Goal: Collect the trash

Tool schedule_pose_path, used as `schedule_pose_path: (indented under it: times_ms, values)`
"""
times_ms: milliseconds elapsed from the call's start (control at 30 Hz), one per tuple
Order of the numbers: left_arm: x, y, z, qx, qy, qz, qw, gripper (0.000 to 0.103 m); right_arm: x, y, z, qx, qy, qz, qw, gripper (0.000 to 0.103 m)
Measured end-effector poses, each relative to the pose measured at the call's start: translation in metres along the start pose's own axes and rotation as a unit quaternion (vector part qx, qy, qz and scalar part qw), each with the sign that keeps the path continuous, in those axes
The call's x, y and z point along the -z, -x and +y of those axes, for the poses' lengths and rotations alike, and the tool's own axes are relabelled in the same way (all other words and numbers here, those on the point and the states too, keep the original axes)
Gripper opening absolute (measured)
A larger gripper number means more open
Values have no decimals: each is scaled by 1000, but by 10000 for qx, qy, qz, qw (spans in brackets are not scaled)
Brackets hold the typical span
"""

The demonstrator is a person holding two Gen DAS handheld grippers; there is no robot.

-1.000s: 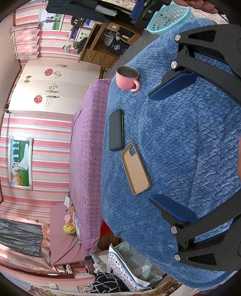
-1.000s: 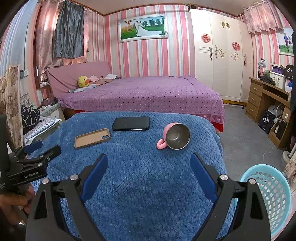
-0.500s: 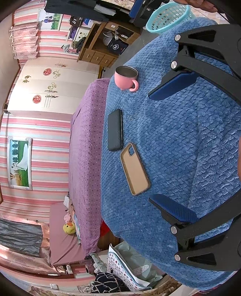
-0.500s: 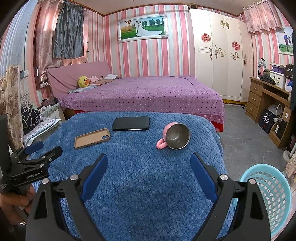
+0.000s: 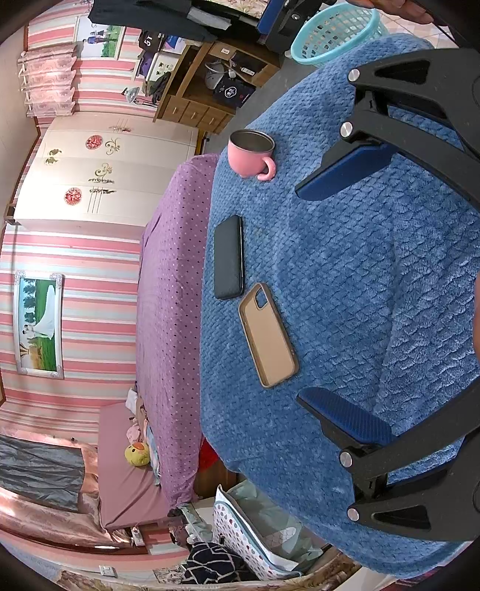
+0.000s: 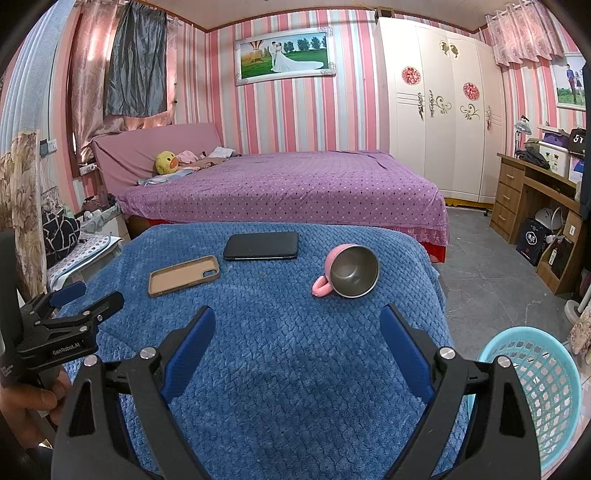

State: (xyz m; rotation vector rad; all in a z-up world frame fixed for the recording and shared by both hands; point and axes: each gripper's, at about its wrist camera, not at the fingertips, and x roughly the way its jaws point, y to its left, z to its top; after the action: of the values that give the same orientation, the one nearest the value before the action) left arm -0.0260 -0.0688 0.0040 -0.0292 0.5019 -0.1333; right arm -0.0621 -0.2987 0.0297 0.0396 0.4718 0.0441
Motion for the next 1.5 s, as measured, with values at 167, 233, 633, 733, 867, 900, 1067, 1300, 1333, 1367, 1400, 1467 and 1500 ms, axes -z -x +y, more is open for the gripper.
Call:
schedule_pose_path:
  times_ms: [167,233,633,733,867,900,1067,1300,1333,1367,1400,1467,1500]
  values:
    - [0,0,0,0,5,1,10000,98,0,0,0,0,-1,-3,10000,89]
    - [0,0,0,-7,-1,2,10000,98,0,0,-1,2,-8,-3,10000,89]
    - [0,0,0,1,2,-2,10000,98,0,1,-1,-4,-12,0,10000,89]
    - [0,0,0,-1,5,-6,10000,98,0,1,-1,8,6,2,10000,89]
    - [0,0,1,0,23,-17,10000,98,0,2,0,16,6,0,10000,89]
    - [0,0,1,3,24,-14,10000,98,0,1,-1,12,5,4,10000,89]
    - [-2,2,2,5,77,-39,10000,98,0,1,0,24,7,8,10000,89]
    - [-3,4,5,-20,149,-75,9999,98,2,0,1,20,19,22,10000,89]
    - [-3,4,5,-20,153,-75,9999,98,2,-1,2,17,16,25,10000,89]
    - [-3,4,5,-20,152,-74,9999,98,2,-1,2,11,11,32,10000,89]
    - [-3,4,5,-11,152,-72,9999,98,2,-1,2,13,14,31,10000,89]
    - [-2,4,5,-10,150,-75,9999,98,2,0,2,19,22,25,10000,89]
    - [-2,4,5,-8,145,-75,9999,98,2,0,2,18,18,23,10000,89]
